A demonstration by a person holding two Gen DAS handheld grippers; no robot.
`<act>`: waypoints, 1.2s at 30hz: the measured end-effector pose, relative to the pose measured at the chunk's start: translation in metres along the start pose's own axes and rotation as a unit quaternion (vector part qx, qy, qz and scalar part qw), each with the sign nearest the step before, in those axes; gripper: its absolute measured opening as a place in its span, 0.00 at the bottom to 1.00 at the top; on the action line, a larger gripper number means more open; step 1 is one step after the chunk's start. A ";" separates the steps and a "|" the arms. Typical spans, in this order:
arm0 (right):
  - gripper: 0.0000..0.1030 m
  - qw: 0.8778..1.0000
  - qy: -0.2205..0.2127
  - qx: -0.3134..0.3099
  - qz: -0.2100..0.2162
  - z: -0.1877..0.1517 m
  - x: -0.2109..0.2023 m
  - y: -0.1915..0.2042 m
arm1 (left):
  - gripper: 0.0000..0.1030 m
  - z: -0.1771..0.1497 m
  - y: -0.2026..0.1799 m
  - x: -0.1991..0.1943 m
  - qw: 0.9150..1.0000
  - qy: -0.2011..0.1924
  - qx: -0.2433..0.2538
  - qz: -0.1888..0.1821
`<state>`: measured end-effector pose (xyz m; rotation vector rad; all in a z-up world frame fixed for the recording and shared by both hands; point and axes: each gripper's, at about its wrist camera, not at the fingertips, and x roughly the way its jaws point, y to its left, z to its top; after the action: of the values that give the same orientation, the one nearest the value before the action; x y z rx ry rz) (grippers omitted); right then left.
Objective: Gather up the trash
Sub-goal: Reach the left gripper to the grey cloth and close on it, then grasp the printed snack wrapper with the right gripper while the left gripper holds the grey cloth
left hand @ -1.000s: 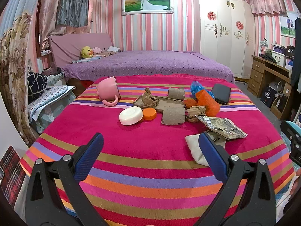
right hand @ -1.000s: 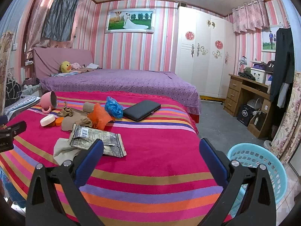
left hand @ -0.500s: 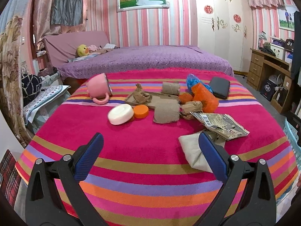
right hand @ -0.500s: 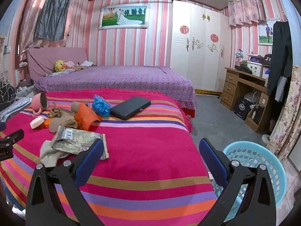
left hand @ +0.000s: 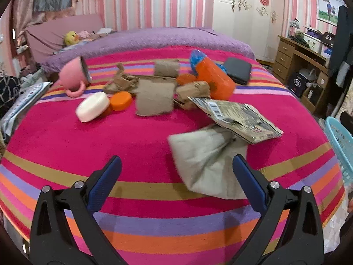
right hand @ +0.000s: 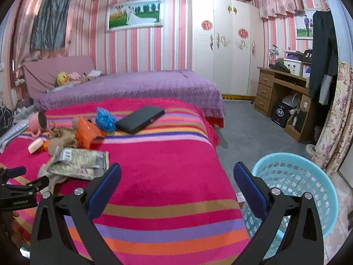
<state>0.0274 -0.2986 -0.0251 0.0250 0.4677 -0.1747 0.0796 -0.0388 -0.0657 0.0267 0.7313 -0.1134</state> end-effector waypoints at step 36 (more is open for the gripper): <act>0.96 0.994 0.024 -0.099 0.032 -0.021 0.005 0.095 | 0.14 0.019 0.083 -0.051 0.998 -0.046 -0.042 0.008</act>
<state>0.0388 -0.2050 -0.0476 -0.1501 0.5306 -0.0633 0.0639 0.0471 -0.0187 -0.0531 0.6428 -0.0680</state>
